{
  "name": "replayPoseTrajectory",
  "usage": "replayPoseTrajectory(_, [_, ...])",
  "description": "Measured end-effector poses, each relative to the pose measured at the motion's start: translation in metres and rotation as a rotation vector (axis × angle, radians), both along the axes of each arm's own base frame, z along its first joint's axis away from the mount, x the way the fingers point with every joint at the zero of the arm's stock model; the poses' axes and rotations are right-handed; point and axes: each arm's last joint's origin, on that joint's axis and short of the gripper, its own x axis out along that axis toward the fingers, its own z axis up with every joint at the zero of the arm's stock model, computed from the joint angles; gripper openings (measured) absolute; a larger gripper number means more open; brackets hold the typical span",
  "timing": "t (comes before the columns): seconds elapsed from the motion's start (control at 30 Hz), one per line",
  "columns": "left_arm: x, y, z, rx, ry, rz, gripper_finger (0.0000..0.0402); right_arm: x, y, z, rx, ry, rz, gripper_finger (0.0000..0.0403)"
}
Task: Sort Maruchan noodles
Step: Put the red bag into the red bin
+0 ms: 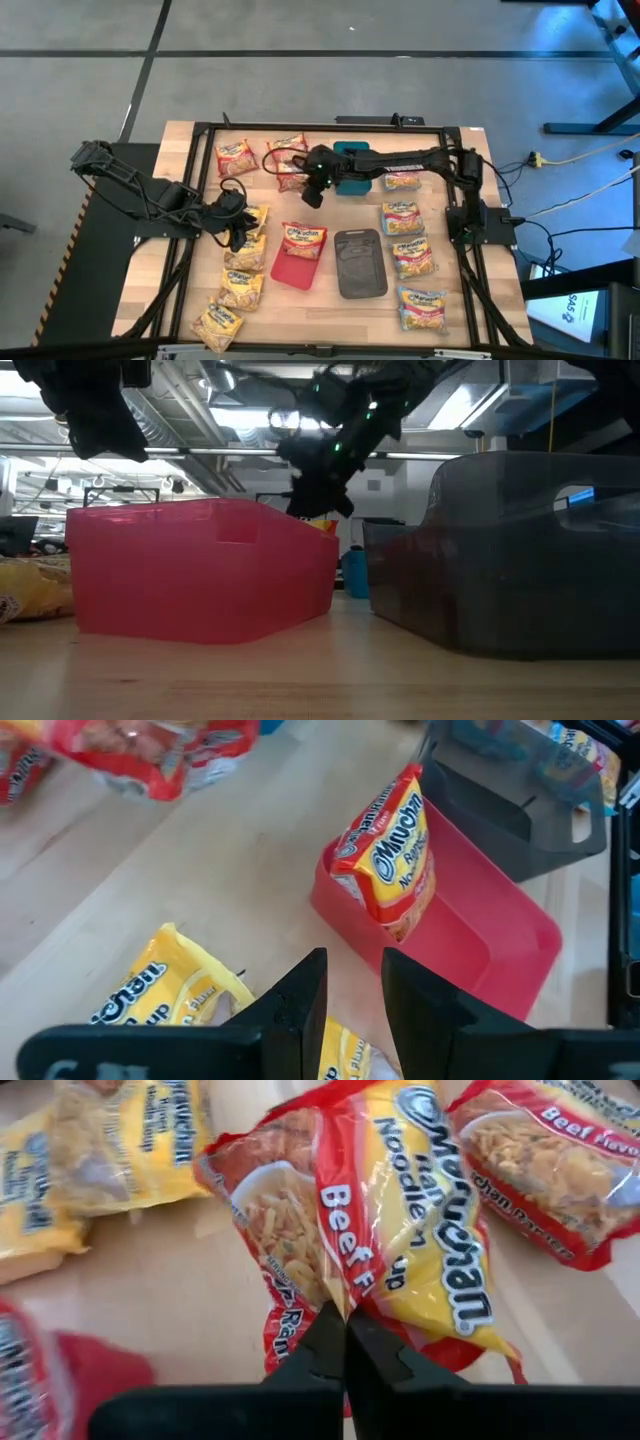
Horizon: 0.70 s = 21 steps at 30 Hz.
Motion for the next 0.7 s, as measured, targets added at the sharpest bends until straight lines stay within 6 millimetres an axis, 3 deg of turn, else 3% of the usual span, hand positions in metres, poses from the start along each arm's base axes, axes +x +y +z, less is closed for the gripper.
replayPoseTrajectory(0.47, [-0.001,0.002,-0.001,0.052,-0.001,0.047,0.0092,-0.025,0.103,0.065,-0.226,-0.073,0.012,0.0000])
replayPoseTrajectory(0.7, [-0.003,0.004,-0.003,0.080,0.024,0.069,0.0092,-0.038,0.164,0.067,-0.283,-0.098,-0.027,0.0000])
